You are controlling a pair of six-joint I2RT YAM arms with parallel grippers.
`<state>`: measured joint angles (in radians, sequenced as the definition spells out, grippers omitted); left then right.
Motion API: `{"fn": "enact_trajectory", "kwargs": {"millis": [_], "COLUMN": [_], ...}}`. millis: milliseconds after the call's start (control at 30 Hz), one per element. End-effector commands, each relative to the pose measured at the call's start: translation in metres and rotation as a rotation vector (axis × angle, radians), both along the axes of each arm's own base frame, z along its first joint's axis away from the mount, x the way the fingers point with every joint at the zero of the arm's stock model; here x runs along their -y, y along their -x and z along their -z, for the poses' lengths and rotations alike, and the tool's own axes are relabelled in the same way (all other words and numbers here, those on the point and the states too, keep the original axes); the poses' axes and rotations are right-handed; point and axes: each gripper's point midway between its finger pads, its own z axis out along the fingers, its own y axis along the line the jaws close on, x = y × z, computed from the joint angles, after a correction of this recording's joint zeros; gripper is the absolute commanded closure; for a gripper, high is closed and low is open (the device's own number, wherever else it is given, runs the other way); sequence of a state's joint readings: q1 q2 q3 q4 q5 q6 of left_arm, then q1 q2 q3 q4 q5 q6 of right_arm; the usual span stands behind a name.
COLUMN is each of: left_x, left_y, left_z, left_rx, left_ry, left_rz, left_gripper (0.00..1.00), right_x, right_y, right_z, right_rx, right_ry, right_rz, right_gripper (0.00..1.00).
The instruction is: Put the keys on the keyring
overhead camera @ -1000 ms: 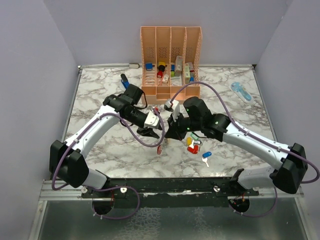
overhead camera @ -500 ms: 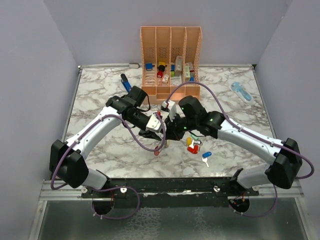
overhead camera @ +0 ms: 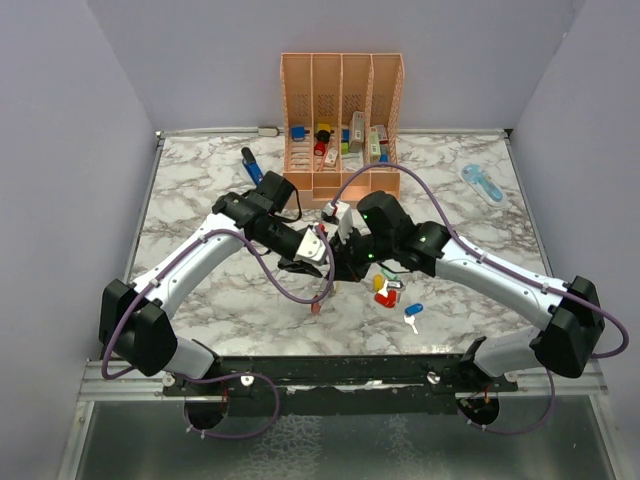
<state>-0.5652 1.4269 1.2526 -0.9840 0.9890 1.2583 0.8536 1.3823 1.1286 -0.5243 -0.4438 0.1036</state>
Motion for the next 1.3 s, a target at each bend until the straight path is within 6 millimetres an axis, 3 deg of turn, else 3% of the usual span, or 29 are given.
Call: {"fn": "enact_trajectory", "kwargs": {"millis": [0,233,500,933,1267], "left_x": [0.004,0.006,0.001,0.001,0.003], "left_y": [-0.003,0.005,0.007,0.003,0.001], "left_z": [-0.003,-0.002,0.004,0.005,0.008], "left_rx": [0.004,-0.022,-0.013,-0.016,-0.028], "left_ry": [0.012,0.019,-0.008,-0.024,-0.019], "left_rz": [0.003,0.029,0.030,-0.001,-0.009], "left_gripper": [0.66,0.73,0.89,0.79,0.79], "right_x": [-0.005,-0.008,-0.006,-0.001,-0.001], "right_y": [0.003,-0.001,-0.004,-0.005,-0.005], "right_z": [-0.020,-0.017,-0.020,-0.023,-0.027], "right_rx": [-0.010,-0.015,0.003,0.017,0.027], "right_ry": [-0.053,-0.041,-0.037,-0.034,-0.040], "right_rz": [-0.021,-0.013,0.003,0.025,0.027], "right_gripper": [0.99,0.99,0.99,0.99,0.99]}}
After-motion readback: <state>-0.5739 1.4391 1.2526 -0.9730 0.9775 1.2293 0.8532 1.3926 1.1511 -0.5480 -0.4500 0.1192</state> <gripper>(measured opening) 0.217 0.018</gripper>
